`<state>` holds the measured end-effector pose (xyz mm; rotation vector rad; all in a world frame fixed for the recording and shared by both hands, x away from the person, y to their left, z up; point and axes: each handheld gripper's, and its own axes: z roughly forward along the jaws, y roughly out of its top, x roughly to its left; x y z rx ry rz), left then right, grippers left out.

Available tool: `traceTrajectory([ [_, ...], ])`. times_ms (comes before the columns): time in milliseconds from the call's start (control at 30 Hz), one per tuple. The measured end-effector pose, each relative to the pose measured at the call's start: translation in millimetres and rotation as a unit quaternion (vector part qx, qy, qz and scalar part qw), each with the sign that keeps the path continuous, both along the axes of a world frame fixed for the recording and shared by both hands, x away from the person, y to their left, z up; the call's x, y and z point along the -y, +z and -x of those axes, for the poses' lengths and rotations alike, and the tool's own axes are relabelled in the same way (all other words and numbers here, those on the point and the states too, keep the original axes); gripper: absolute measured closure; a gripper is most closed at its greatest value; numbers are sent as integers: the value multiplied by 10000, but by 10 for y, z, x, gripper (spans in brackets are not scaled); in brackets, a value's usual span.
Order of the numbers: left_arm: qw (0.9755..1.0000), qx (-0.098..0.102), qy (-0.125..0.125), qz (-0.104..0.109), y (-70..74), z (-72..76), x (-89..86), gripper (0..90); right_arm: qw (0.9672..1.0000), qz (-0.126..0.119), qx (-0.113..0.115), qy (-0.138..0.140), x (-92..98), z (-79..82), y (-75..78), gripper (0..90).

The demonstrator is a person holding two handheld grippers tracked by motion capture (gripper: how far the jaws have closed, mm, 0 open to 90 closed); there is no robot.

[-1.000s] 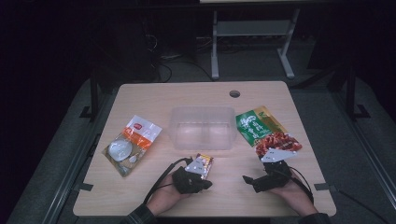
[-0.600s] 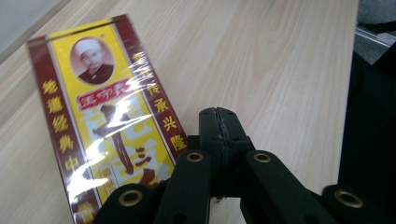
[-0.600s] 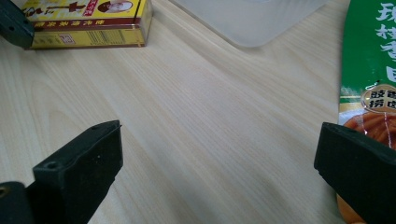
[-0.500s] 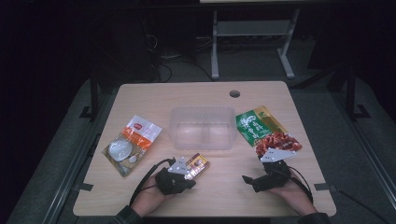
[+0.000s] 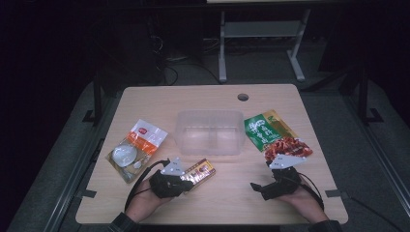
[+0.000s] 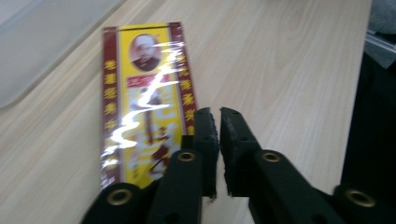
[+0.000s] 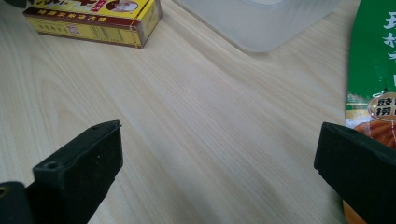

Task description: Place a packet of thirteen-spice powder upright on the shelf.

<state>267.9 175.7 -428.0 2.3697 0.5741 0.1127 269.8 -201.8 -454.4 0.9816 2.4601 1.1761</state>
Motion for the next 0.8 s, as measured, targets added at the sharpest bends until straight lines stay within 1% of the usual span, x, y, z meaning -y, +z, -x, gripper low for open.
traceTrajectory([
  [33,10000,39,18,-27,13,-5,-33,783,10000,-2,2,3,1,0,0,7],
  [67,9999,60,96,24,20,-4,-60,750,10000,-6,-2,3,1,1,1,7],
  [100,9999,82,143,32,31,-7,-90,725,10000,-8,-3,9,1,1,0,7],
  [167,9997,110,230,34,41,-23,-155,634,10000,-11,-17,16,-4,1,-4,7],
  [200,9997,110,230,34,41,-23,-155,585,10000,-10,-30,14,-7,3,-4,7],
  [233,9994,118,317,20,26,-26,-211,549,10000,-9,-34,18,-8,6,-4,7],
  [300,9994,101,312,-58,-7,-31,-257,449,10000,-17,-22,25,-7,9,-1,7],
  [333,9993,128,345,-70,-25,-27,-267,406,10000,-30,-24,23,-6,7,-2,7],
  [400,9992,106,348,-136,-49,-41,-278,325,10000,-26,-32,15,-3,0,-6,7],
  [433,9991,137,390,-117,-64,-48,-274,297,10000,-50,-50,-2,-5,-1,-10,7],
  [533,9992,79,393,-77,-91,-70,-262,233,10000,-31,-52,8,-7,-7,-16,7],
  [567,9992,32,401,-80,-119,-85,-251,217,10000,-19,-47,-5,-8,-6,-15,7],
  [633,9992,21,397,-72,-138,-89,-243,197,10000,-25,-40,-13,-7,-8,-16,7],
  [667,9990,-3,457,-4,-163,-84,-225,187,10000,-24,-36,-35,-4,-11,-16,7],
  [700,9991,-5,409,-65,-195,-95,-208,180,10000,-29,-45,-42,-2,-12,-16,7],
  [767,9991,-4,430,-32,-217,-97,-189,175,10000,-24,-41,-47,0,-15,-17,7],
  [800,9992,29,378,-110,-230,-111,-182,175,10000,-28,-52,-56,1,-17,-18,7],
])
